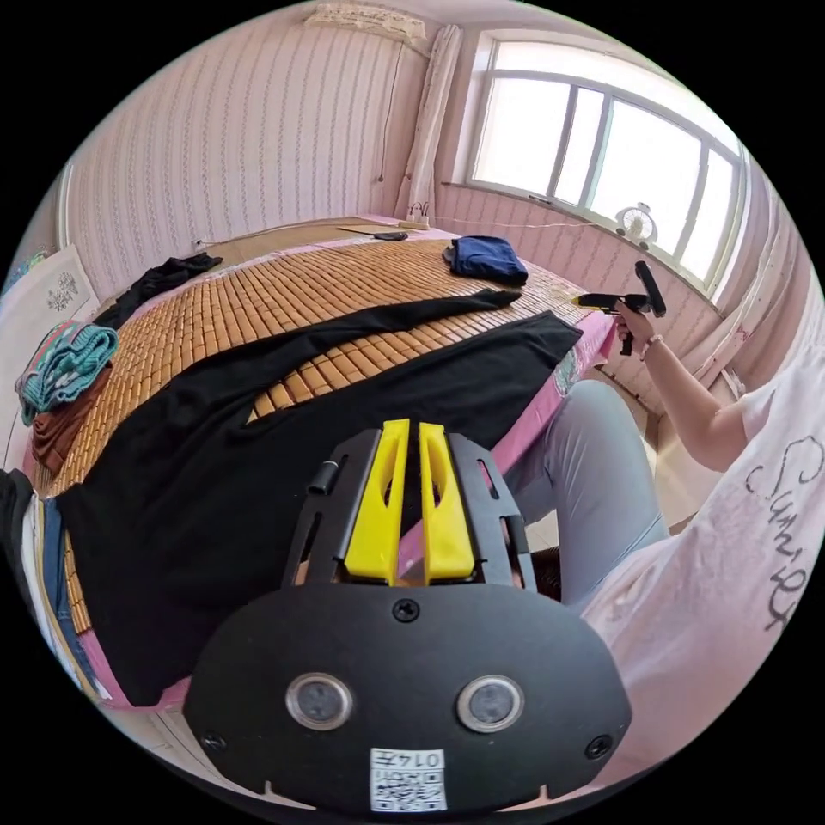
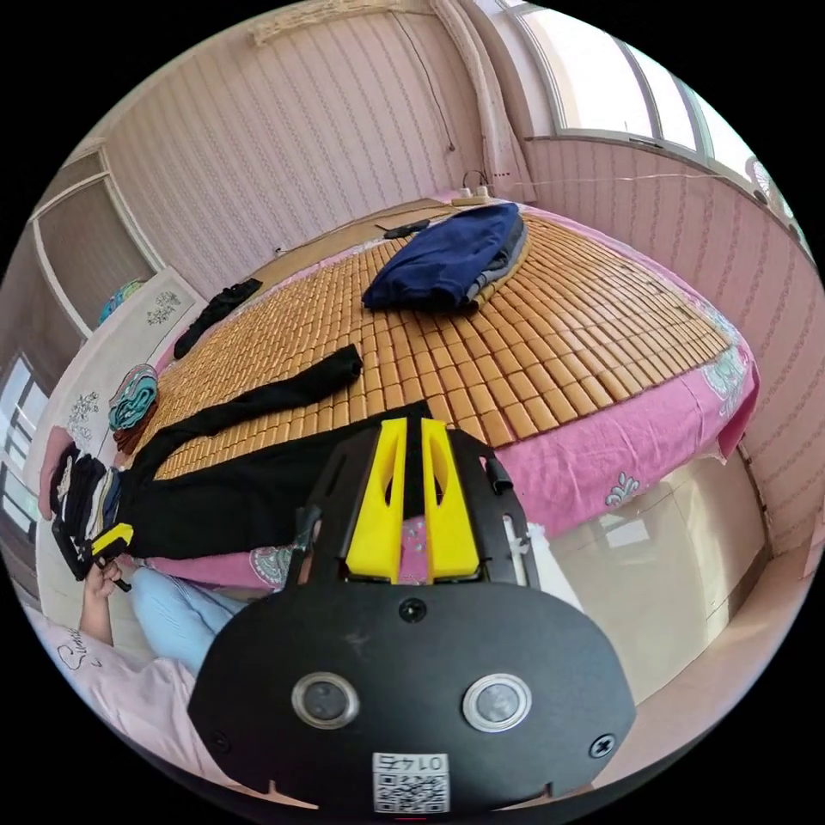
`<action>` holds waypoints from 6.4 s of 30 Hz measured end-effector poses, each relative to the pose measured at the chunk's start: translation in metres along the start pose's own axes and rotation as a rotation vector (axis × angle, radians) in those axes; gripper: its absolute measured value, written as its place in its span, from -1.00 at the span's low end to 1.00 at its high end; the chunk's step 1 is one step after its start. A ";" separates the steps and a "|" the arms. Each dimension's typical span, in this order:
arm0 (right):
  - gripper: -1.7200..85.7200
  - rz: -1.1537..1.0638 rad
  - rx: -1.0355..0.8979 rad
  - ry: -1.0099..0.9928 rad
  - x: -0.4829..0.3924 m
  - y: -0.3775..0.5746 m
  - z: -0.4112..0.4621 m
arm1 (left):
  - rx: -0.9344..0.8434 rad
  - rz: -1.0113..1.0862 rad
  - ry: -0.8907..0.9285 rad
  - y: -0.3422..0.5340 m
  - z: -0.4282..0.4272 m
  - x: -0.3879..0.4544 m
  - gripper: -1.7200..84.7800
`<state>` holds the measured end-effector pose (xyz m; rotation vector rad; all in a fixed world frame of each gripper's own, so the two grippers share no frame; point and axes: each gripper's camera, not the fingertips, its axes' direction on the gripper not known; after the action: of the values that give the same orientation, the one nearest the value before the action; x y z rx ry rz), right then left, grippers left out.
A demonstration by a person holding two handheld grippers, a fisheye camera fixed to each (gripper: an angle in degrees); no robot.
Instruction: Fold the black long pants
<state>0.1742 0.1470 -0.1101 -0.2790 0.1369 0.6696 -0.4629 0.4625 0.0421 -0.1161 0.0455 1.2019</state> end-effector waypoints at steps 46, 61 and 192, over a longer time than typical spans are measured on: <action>-0.75 -0.132 -0.227 -0.346 0.010 -0.121 0.048 | -0.077 0.146 -0.377 -0.123 0.139 -0.069 -0.97; -0.85 0.007 0.199 -0.385 0.030 -0.138 -0.015 | -0.042 0.172 -0.324 -0.147 0.154 -0.064 -0.96; -0.82 -1.087 -0.070 -0.359 -0.540 0.023 0.143 | 0.257 -0.934 -0.449 0.316 -0.226 -0.161 -0.80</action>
<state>-0.2548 -0.1123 0.1372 -0.2519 -0.3716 -0.3641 -0.8096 0.4000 -0.1878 0.3332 -0.2279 0.2606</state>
